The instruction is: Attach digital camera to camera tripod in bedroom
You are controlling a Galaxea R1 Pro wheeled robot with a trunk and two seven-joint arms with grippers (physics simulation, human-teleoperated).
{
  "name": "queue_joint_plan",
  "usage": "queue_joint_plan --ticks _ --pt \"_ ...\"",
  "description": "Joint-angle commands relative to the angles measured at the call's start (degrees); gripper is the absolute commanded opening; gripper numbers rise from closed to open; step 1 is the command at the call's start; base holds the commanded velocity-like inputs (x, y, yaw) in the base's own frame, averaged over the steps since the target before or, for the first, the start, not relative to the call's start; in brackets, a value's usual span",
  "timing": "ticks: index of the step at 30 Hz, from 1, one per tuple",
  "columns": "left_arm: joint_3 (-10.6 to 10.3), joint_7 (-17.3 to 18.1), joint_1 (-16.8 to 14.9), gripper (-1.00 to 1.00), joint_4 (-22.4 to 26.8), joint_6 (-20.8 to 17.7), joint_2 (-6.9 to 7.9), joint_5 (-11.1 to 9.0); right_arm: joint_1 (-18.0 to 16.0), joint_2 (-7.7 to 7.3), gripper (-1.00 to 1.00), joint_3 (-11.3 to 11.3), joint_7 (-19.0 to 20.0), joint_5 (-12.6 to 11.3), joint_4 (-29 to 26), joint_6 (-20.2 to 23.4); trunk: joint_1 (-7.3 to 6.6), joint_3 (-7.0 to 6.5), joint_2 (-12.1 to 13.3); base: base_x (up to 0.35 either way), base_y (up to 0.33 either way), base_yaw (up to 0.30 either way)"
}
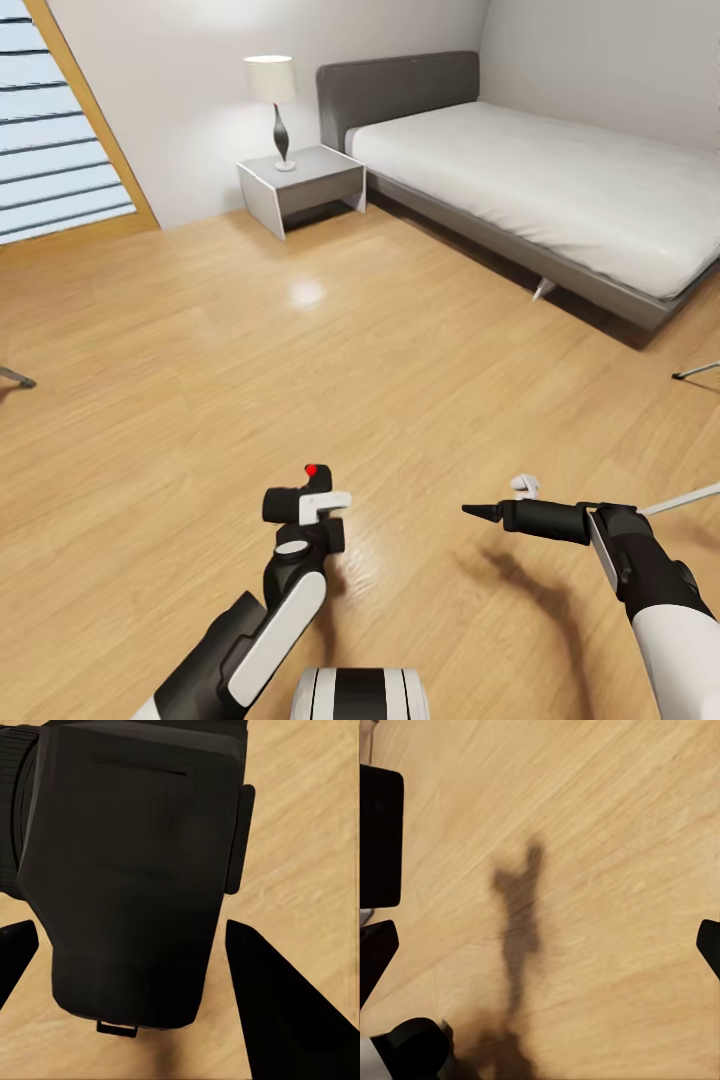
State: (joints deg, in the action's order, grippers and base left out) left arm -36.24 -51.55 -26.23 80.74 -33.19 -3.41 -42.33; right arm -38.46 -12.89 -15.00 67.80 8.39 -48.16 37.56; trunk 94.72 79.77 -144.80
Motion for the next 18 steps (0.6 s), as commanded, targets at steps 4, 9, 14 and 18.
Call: queue_joint_plan --ticks 4,9,14,18 --pt "0.0 0.7 0.0 -1.00 0.2 1.7 0.36 -0.3 0.0 0.10 1.00 -0.2 0.5 0.5 -0.3 0.6 -0.11 -0.85 0.0 0.000 0.000 0.000" --pt "0.0 2.3 0.0 -1.00 0.4 3.0 0.59 -0.5 0.0 0.14 1.00 -0.2 0.4 0.4 -0.4 0.8 -0.24 -1.96 0.1 0.000 0.000 0.000" --pt "0.7 7.4 0.0 -1.00 0.4 3.4 2.22 -4.5 0.0 0.15 1.00 -0.2 0.4 0.4 -0.4 0.9 -0.37 -3.07 0.2 0.000 0.000 0.000" --pt "4.6 18.9 0.0 -1.00 0.4 5.0 9.37 -16.2 0.0 0.01 1.00 -0.4 0.8 0.3 -2.0 2.1 -0.47 -3.95 0.2 0.000 0.000 0.000"
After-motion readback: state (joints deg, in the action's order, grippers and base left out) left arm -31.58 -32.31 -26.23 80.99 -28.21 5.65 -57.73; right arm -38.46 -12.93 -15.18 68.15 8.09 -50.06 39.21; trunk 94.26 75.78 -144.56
